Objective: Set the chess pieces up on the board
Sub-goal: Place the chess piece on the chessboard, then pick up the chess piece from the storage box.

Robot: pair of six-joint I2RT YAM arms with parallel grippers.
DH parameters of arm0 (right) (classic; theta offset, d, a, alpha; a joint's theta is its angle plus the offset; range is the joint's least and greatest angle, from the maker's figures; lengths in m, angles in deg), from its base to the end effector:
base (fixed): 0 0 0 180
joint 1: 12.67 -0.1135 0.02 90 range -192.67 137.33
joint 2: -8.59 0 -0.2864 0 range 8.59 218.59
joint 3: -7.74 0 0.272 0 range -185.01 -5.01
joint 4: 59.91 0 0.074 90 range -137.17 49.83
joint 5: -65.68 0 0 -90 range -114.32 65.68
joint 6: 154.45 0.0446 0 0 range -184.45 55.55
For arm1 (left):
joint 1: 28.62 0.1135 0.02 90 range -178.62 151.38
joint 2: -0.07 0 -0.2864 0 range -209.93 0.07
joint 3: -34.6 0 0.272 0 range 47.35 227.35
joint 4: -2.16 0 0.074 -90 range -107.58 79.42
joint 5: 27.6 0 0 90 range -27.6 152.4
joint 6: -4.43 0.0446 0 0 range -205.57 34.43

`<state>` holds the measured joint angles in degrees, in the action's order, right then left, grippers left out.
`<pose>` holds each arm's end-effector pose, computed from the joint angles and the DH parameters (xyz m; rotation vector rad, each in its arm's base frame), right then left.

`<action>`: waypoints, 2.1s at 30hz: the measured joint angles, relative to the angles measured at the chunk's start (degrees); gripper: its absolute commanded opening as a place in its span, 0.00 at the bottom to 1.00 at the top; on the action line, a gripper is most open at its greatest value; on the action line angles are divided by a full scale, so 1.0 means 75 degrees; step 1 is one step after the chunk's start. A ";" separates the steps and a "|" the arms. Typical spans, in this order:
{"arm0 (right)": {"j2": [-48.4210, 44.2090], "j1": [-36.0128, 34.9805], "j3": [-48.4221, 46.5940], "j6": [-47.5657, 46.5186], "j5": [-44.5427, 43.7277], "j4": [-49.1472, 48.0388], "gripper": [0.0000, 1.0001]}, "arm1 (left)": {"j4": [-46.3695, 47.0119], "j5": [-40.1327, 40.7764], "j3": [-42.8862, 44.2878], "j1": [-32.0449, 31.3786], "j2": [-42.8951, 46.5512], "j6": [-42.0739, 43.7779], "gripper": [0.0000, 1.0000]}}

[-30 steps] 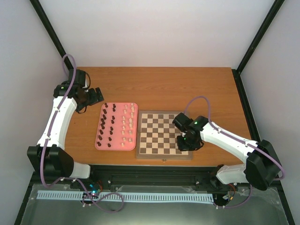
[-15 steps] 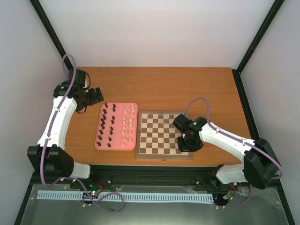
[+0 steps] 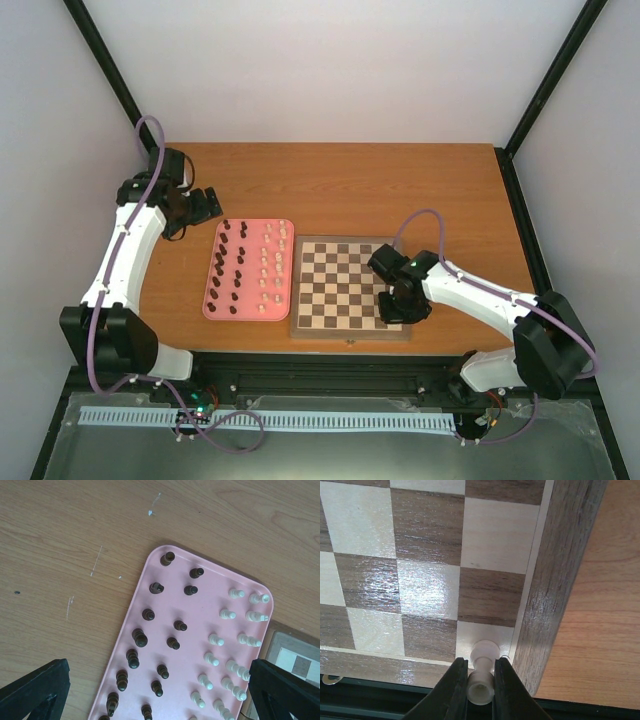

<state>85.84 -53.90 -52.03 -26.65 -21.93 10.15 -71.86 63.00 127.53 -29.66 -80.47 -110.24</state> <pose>0.1652 0.1473 0.1927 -0.0952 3.1322 0.0932 0.2949 -0.0049 0.3500 -0.5467 2.5964 -0.1357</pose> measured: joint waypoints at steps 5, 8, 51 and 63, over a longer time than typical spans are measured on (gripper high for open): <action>0.0015 0.0015 0.0000 -0.0020 0.0015 -0.0029 0.23 | 0.0003 0.0000 0.0000 0.0000 -0.0070 0.0003 1.00; 0.0026 0.0023 0.0000 -0.0050 0.0006 -0.0050 0.30 | 0.0003 0.0000 0.0000 0.0000 -0.0099 0.0003 1.00; 0.3427 -0.1574 -0.5374 -0.1982 0.0268 -0.0070 0.65 | 0.0000 -0.0067 0.0140 0.0000 0.0169 0.0006 1.00; 0.5598 -0.2486 -0.7326 -0.2445 0.0670 0.0015 0.57 | 0.0003 -0.0230 0.0108 0.0000 0.0402 0.0006 1.00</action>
<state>127.83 -72.54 -106.98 -44.99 -16.90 10.26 -71.84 61.27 128.34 -29.66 -77.45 -110.19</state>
